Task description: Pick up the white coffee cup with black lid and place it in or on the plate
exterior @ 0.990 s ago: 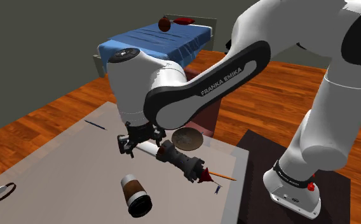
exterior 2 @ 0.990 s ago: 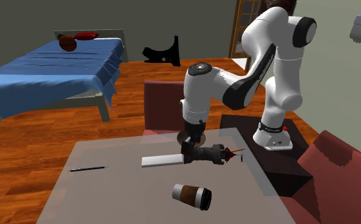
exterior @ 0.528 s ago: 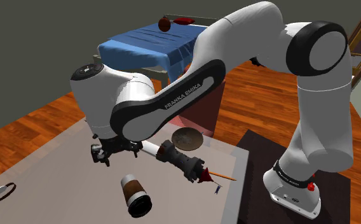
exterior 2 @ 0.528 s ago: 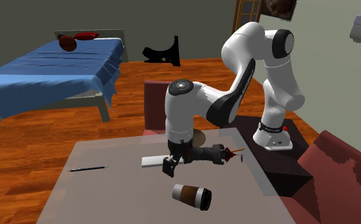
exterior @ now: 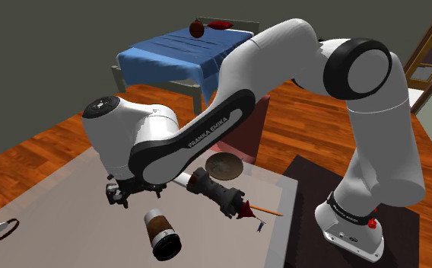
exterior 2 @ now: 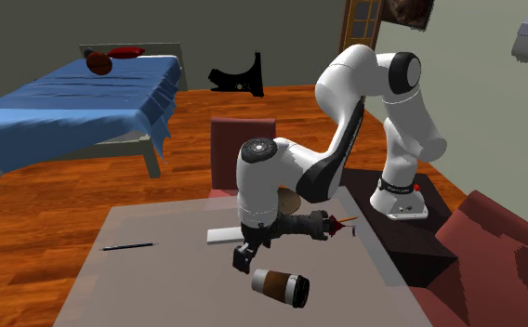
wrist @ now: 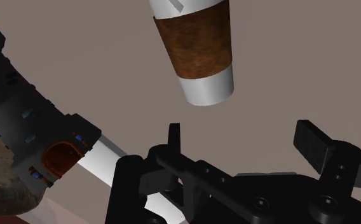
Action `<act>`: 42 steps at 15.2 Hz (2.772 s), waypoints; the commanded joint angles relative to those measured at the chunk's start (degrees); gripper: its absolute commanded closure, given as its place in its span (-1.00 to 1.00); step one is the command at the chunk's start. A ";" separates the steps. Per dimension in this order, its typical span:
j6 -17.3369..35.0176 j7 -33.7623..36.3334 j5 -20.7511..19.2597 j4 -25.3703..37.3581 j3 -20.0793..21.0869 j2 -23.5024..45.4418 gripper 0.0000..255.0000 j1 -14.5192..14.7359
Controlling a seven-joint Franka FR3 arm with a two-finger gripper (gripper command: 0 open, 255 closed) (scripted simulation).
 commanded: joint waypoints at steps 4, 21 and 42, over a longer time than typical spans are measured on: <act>0.74 0.13 -0.28 -0.37 -0.19 0.40 -1.00 0.02; -1.81 -11.96 3.06 2.65 2.57 5.51 -1.00 -3.05; -3.17 -25.11 4.29 5.45 4.60 15.12 1.00 -4.81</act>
